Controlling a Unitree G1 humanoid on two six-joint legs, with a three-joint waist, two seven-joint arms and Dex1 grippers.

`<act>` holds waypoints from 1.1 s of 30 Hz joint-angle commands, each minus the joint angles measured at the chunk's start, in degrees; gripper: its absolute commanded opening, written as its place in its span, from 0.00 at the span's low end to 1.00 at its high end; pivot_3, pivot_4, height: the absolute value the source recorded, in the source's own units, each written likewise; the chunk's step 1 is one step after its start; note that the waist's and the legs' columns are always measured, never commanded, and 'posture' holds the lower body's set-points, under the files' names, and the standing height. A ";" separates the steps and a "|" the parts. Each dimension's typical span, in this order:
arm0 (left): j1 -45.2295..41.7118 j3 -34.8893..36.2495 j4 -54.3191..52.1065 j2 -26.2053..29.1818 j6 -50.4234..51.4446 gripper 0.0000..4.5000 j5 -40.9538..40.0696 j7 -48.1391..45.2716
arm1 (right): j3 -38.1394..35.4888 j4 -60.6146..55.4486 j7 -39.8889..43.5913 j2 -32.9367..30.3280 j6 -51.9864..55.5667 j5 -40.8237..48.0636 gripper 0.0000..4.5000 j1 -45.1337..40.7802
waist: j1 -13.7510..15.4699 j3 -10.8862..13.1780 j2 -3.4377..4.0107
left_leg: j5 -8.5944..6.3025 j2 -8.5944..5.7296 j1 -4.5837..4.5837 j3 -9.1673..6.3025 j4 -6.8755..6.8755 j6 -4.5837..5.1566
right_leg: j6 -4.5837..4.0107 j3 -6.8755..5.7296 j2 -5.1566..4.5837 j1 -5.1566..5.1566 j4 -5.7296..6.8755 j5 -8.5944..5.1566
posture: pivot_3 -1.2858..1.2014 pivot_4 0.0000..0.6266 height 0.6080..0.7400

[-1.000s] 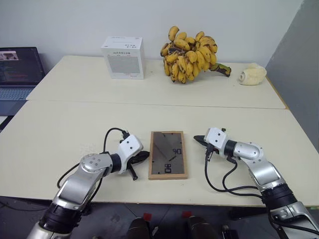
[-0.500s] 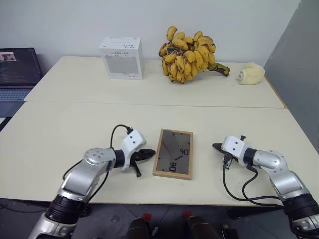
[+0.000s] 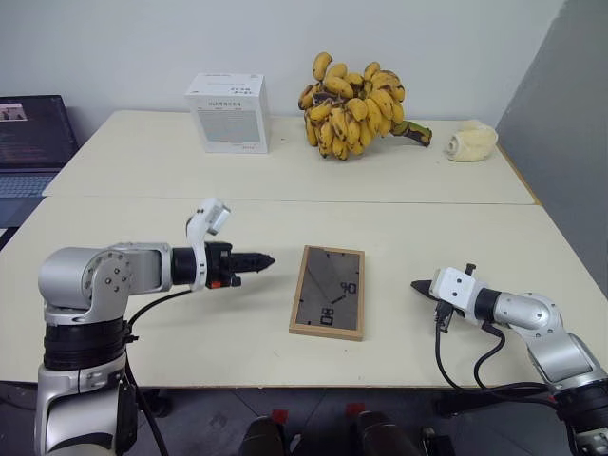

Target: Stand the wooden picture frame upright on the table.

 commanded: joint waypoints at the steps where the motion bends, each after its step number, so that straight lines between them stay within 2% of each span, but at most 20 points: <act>1: 0.82 2.35 -3.08 0.24 2.61 0.13 -3.11 0.74 | 0.26 -0.77 -0.10 0.03 -1.80 -0.71 0.00 -0.94 | 0.03 0.00 0.00 | 0.00 0.00 0.00 -0.02 0.00 0.00 | -0.01 -0.01 0.01 -0.02 0.05 0.00 | 0.52 0.24 1.00; 10: -1.00 3.89 -0.02 -0.50 4.51 0.53 -6.12 3.07 | 0.50 0.39 0.03 -0.24 -3.23 -1.52 0.00 -1.32 | 0.13 0.00 -0.01 | 0.00 -0.08 0.00 -0.05 0.05 -0.01 | 0.07 -0.02 -0.04 0.00 0.07 -0.05 | 0.52 0.24 1.00; 15: -0.05 0.17 2.23 1.49 4.51 0.76 -10.18 4.40 | 0.70 0.90 -0.10 -0.30 -4.19 -2.50 0.00 -1.53 | 0.17 0.00 -0.01 | 0.00 -0.08 0.00 -0.06 0.04 -0.01 | 0.05 -0.02 -0.04 0.00 0.07 -0.04 | 0.52 0.24 1.00; 19: -2.03 -3.50 11.13 2.96 4.51 0.76 -17.06 7.39 | 3.22 3.90 -2.18 -1.20 -11.17 -7.96 0.00 -2.73 | 0.12 0.00 -0.01 | 0.00 -0.09 0.01 -0.07 0.05 -0.01 | 0.07 -0.02 -0.05 0.00 0.08 -0.05 | 0.52 0.24 1.00; 26: -1.55 -6.17 11.88 1.81 4.51 0.76 -22.28 13.59 | 8.41 10.63 -7.36 1.30 -20.74 -15.63 0.00 -7.18 | 0.04 0.01 -0.02 | 0.00 -0.08 0.01 -0.08 0.04 -0.01 | 0.05 -0.02 -0.04 -0.01 0.09 -0.04 | 0.52 0.24 1.00; 33: -1.71 -6.94 14.95 0.75 4.51 0.76 -24.38 19.54 | 10.66 15.75 -11.78 4.21 -24.41 -19.93 0.00 -11.22 | -0.35 0.00 -0.02 | 0.00 -0.08 0.03 -0.10 0.05 -0.01 | -0.04 -0.03 -0.04 0.00 0.11 0.01 | 0.52 0.24 1.00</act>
